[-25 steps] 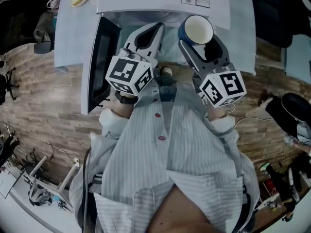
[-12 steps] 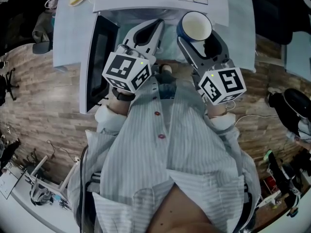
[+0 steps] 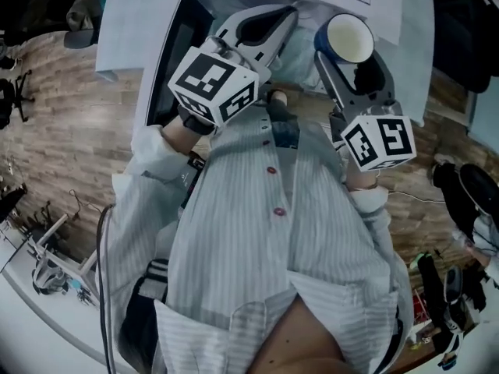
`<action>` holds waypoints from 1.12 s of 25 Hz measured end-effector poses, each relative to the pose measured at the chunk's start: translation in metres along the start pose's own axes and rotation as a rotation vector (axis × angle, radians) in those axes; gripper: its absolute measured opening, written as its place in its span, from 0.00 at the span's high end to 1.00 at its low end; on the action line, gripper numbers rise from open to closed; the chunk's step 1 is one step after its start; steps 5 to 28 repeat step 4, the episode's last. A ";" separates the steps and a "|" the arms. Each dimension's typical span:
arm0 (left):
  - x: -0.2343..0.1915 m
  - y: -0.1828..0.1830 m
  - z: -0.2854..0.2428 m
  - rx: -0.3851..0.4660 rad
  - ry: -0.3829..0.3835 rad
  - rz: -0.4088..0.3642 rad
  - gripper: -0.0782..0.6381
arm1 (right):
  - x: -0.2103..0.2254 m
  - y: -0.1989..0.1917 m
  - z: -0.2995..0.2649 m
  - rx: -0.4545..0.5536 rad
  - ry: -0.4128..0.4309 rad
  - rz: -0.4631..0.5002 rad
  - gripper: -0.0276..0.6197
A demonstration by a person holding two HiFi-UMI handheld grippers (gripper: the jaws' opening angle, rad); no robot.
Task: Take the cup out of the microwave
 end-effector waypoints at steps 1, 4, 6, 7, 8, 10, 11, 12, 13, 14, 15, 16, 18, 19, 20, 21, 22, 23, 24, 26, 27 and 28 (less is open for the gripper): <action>0.001 -0.001 -0.002 -0.006 -0.015 -0.003 0.88 | 0.001 0.001 0.001 0.003 -0.008 0.001 0.42; 0.004 -0.004 -0.006 -0.023 -0.055 -0.009 0.88 | 0.002 0.003 0.004 0.011 -0.033 0.004 0.42; 0.004 -0.004 -0.006 -0.023 -0.055 -0.009 0.88 | 0.002 0.003 0.004 0.011 -0.033 0.004 0.42; 0.004 -0.004 -0.006 -0.023 -0.055 -0.009 0.88 | 0.002 0.003 0.004 0.011 -0.033 0.004 0.42; 0.004 -0.004 -0.006 -0.023 -0.055 -0.009 0.88 | 0.002 0.003 0.004 0.011 -0.033 0.004 0.42; 0.004 -0.004 -0.006 -0.023 -0.055 -0.009 0.88 | 0.002 0.003 0.004 0.011 -0.033 0.004 0.42; 0.004 -0.004 -0.006 -0.023 -0.055 -0.009 0.88 | 0.002 0.003 0.004 0.011 -0.033 0.004 0.42; 0.004 -0.004 -0.006 -0.023 -0.055 -0.009 0.88 | 0.002 0.003 0.004 0.011 -0.033 0.004 0.42; 0.004 -0.004 -0.006 -0.023 -0.055 -0.009 0.88 | 0.002 0.003 0.004 0.011 -0.033 0.004 0.42; 0.004 -0.004 -0.006 -0.023 -0.055 -0.009 0.88 | 0.002 0.003 0.004 0.011 -0.033 0.004 0.42; 0.004 -0.004 -0.006 -0.023 -0.055 -0.009 0.88 | 0.002 0.003 0.004 0.011 -0.033 0.004 0.42; 0.004 -0.004 -0.006 -0.023 -0.055 -0.009 0.88 | 0.002 0.003 0.004 0.011 -0.033 0.004 0.42; 0.004 -0.004 -0.006 -0.023 -0.055 -0.009 0.88 | 0.002 0.003 0.004 0.011 -0.033 0.004 0.42; 0.004 -0.004 -0.006 -0.023 -0.055 -0.009 0.88 | 0.002 0.003 0.004 0.011 -0.033 0.004 0.42; 0.004 -0.004 -0.006 -0.023 -0.055 -0.009 0.88 | 0.002 0.003 0.004 0.011 -0.033 0.004 0.42; 0.004 -0.004 -0.006 -0.023 -0.055 -0.009 0.88 | 0.002 0.003 0.004 0.011 -0.033 0.004 0.42; 0.004 -0.004 -0.006 -0.023 -0.055 -0.009 0.88 | 0.002 0.003 0.004 0.011 -0.033 0.004 0.42; 0.004 -0.004 -0.006 -0.023 -0.055 -0.009 0.88 | 0.002 0.003 0.004 0.011 -0.033 0.004 0.42; 0.004 -0.004 -0.006 -0.023 -0.055 -0.009 0.88 | 0.002 0.003 0.004 0.011 -0.033 0.004 0.42; 0.004 -0.004 -0.006 -0.023 -0.055 -0.009 0.88 | 0.002 0.003 0.004 0.011 -0.033 0.004 0.42; 0.004 -0.004 -0.006 -0.023 -0.055 -0.009 0.88 | 0.002 0.003 0.004 0.011 -0.033 0.004 0.42; 0.004 -0.004 -0.006 -0.023 -0.055 -0.009 0.88 | 0.002 0.003 0.004 0.011 -0.033 0.004 0.42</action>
Point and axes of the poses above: the fingertips, and each gripper's own axes: z backward along the fingers, x to its right, y out of its top, the point moved 5 cm from there along z, backward along the fingers, and after that the axes turned 8 degrees about z, right-handed, at the moved point
